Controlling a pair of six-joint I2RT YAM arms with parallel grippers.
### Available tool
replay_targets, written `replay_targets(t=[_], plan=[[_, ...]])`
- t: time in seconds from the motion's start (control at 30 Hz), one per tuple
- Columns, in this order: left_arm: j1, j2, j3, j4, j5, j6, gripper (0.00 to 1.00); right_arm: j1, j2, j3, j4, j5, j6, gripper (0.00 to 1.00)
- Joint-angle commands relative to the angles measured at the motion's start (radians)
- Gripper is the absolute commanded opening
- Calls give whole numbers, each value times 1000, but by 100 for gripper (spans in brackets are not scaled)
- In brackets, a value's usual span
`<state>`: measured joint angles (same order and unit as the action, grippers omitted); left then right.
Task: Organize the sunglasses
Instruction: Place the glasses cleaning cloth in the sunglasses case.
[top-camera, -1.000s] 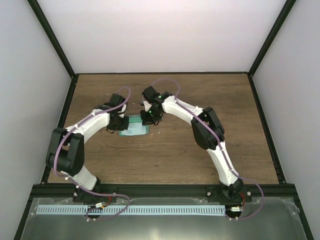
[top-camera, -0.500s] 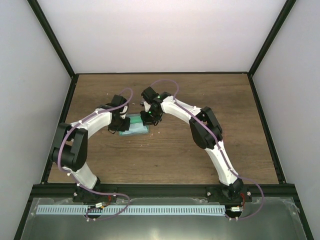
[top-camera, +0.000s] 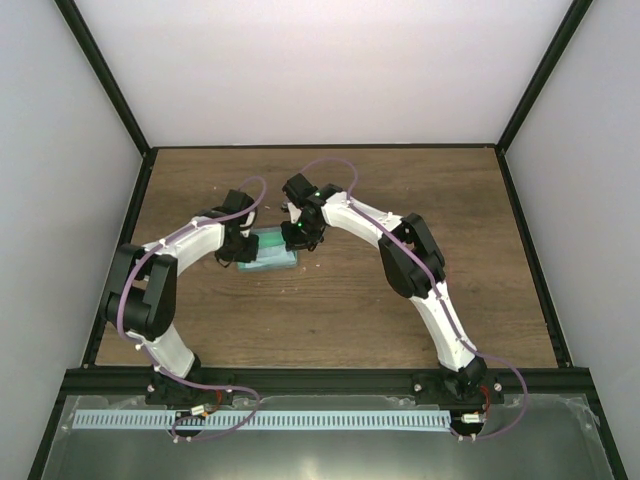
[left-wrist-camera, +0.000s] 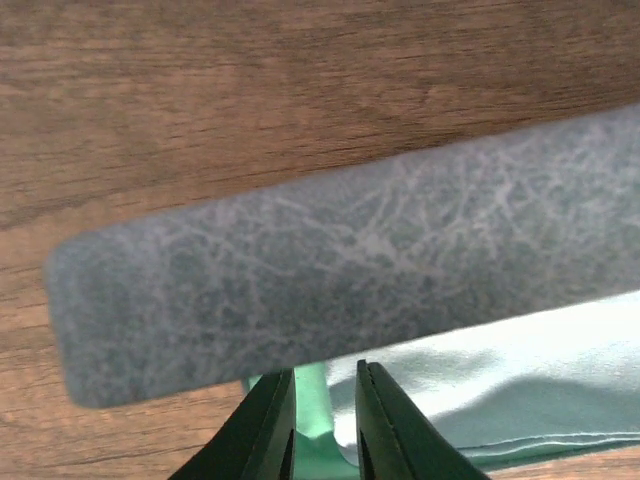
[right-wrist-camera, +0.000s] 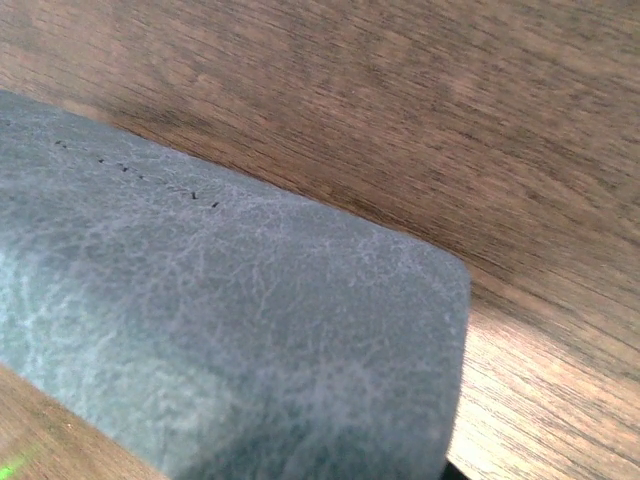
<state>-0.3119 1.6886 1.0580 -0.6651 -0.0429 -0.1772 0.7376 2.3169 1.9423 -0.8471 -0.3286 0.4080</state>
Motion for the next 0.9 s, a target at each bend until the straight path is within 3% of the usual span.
replay_targets(t=[0.0,0.17,0.33,0.5,0.63,0.73,0.87], plan=[[7,-6,2,23,-57,-6,23,13,-36,27,7,17,-10,12],[7,-12,4,37,-53,-24,29,18,-67,12,24,17,-18,14],[7,-31,9,44,-49,-47,30,33,-112,-11,36,62,-31,19],[7,-50,10,45,-32,-67,30,39,-153,-66,30,120,-28,29],[7,-72,-2,64,27,-97,30,40,-198,-124,37,159,-18,31],[3,-81,-18,102,123,-133,29,40,-253,-194,79,173,-5,24],[-14,-65,-35,161,254,-175,25,37,-306,-278,112,193,16,1]])
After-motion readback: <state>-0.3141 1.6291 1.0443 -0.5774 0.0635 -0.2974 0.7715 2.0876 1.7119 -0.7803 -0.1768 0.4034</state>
